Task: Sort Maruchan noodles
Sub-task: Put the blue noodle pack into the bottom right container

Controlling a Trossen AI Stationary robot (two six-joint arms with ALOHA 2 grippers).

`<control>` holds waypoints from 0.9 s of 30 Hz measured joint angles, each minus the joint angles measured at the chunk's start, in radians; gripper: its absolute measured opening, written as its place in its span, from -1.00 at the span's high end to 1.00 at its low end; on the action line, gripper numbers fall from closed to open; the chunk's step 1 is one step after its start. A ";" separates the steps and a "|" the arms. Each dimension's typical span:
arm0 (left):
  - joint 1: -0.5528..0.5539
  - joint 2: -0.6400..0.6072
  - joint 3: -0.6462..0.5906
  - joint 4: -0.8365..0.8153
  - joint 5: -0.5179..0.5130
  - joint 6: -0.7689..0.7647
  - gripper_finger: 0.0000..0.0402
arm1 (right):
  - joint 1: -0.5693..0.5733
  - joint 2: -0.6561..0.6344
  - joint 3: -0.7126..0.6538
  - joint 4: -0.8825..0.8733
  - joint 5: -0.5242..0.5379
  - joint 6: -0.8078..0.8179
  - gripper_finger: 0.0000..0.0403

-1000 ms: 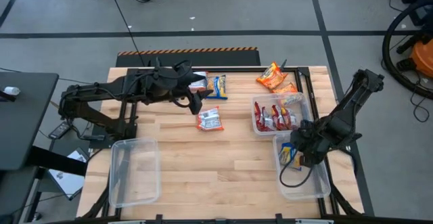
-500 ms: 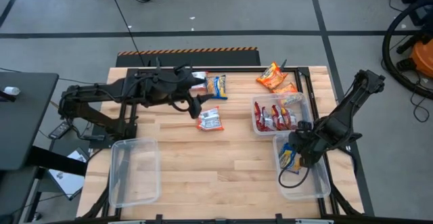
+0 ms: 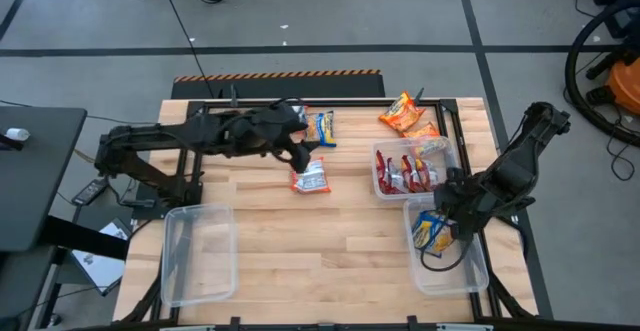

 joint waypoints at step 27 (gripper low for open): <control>0.207 0.567 0.000 -0.199 -0.002 0.683 -0.43 | -0.317 0.003 0.205 0.524 0.515 -0.423 0.09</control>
